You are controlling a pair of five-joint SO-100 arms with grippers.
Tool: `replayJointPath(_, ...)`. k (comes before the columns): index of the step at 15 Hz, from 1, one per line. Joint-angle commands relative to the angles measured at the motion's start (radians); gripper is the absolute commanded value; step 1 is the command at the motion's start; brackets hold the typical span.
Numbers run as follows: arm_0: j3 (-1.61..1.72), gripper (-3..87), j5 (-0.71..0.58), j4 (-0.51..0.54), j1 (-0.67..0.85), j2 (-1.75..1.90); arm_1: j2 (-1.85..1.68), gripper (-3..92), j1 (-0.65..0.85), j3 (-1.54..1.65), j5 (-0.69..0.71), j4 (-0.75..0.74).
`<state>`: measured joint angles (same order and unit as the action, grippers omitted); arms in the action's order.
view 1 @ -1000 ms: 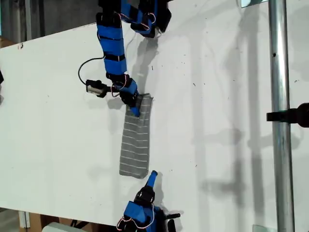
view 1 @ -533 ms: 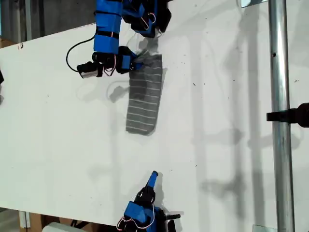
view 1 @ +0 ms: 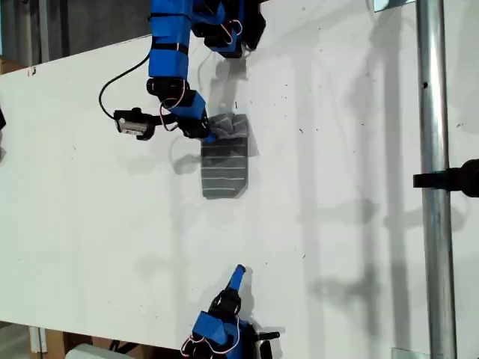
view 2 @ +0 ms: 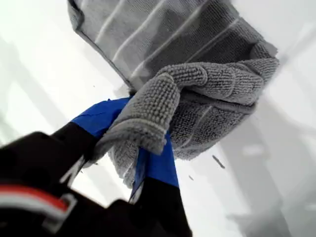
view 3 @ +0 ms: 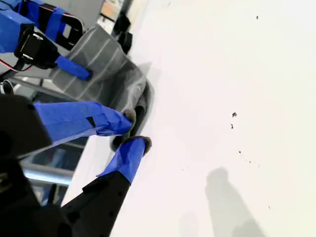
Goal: Grasp corners of a towel and fold twice.
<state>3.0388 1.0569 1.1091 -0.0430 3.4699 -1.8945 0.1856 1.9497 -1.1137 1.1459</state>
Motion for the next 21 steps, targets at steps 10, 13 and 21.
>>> replayJointPath(10,0.006,9.5,0.046,-0.002,0.025,0.006,-1.218,-0.2,0.232,0.566,0.052,-0.175)
replayJointPath(13,0.026,6.8,0.017,-0.048,0.029,0.006,-1.384,-0.2,0.169,0.646,-0.011,0.031)
replayJointPath(21,0.081,-2.0,0.307,0.143,0.106,0.006,-1.396,-0.2,0.14,0.864,-0.163,0.224)
